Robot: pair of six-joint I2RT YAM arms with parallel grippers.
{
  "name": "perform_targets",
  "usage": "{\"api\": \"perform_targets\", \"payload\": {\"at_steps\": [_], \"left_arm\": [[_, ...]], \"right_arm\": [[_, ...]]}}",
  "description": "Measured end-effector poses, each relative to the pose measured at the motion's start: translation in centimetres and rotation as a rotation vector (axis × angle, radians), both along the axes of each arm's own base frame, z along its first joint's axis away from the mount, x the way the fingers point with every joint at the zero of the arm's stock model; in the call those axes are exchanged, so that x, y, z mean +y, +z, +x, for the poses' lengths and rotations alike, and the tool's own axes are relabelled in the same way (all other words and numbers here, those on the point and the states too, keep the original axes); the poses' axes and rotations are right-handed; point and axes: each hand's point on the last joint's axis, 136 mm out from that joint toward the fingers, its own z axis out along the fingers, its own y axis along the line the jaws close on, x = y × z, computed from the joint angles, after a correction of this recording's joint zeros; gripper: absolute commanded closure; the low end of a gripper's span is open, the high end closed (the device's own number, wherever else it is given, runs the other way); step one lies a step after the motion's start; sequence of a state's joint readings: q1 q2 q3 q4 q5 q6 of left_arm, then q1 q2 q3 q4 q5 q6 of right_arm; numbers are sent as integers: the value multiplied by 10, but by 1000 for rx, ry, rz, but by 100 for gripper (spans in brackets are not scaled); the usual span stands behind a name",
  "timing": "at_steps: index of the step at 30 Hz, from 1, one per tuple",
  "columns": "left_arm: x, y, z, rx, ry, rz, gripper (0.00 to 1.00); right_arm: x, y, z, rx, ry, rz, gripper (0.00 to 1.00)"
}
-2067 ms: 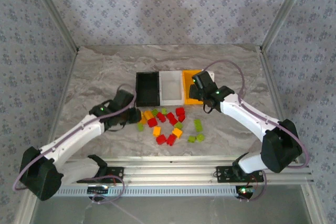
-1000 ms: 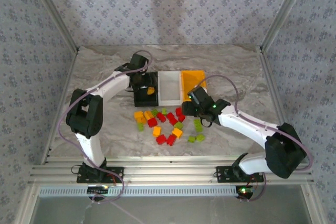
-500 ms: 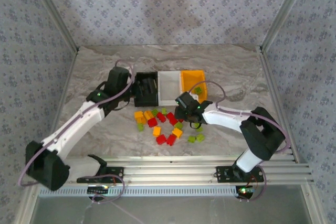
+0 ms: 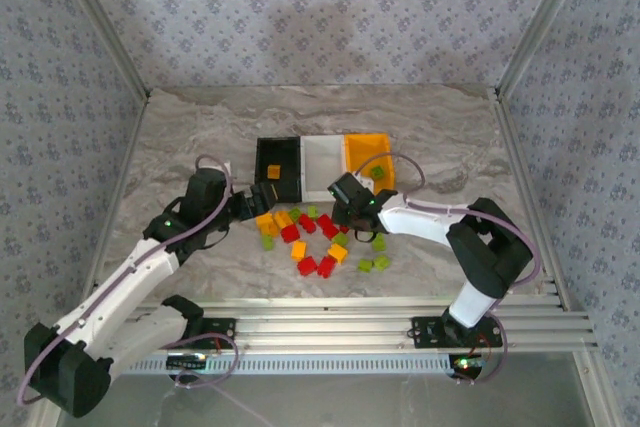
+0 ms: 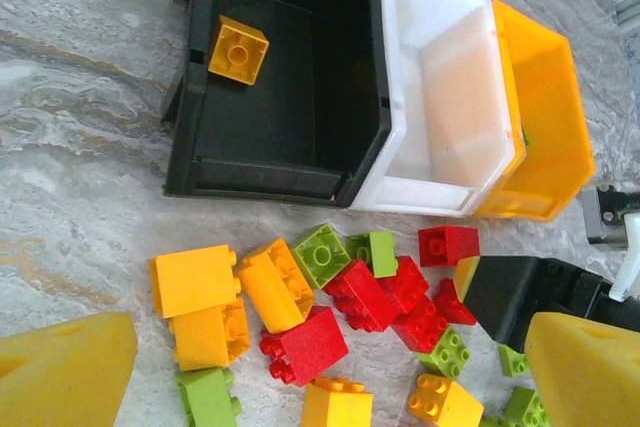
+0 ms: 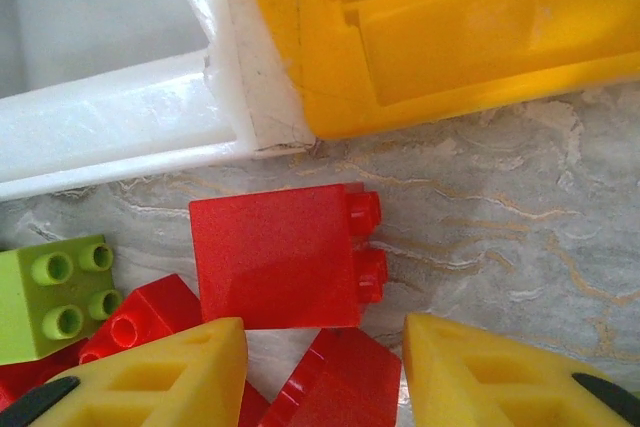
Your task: Sort the legos into containers by color
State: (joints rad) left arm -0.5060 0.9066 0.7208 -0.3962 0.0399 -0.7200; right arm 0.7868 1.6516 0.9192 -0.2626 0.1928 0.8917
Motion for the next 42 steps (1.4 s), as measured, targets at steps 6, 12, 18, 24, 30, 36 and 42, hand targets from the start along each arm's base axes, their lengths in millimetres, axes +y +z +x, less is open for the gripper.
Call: {"api": "perform_targets", "payload": {"at_steps": [6, 12, 18, 24, 30, 36, 42], "left_arm": [[6, 3, -2, -14, 19, 6, 1], [10, -1, -3, -6, 31, 18, 0], [13, -5, -3, 6, 40, 24, 1], [15, -6, -2, 9, 48, 26, 1], [17, -10, -3, 16, 49, 34, 1], [21, -28, -11, 47, 49, 50, 1], [26, -42, -19, 83, 52, 66, 1]], "right_arm": [[-14, -7, -20, 17, 7, -14, 51], [-17, -8, -23, 19, 7, -15, 52], [-10, -11, -18, 27, 10, 9, 69], [-11, -7, -20, 31, 19, 10, 81], [-17, 30, -26, -12, 49, 28, 82], [10, 102, 8, -139, 111, 80, 80], [43, 122, 72, -200, 132, 51, 78]]}}
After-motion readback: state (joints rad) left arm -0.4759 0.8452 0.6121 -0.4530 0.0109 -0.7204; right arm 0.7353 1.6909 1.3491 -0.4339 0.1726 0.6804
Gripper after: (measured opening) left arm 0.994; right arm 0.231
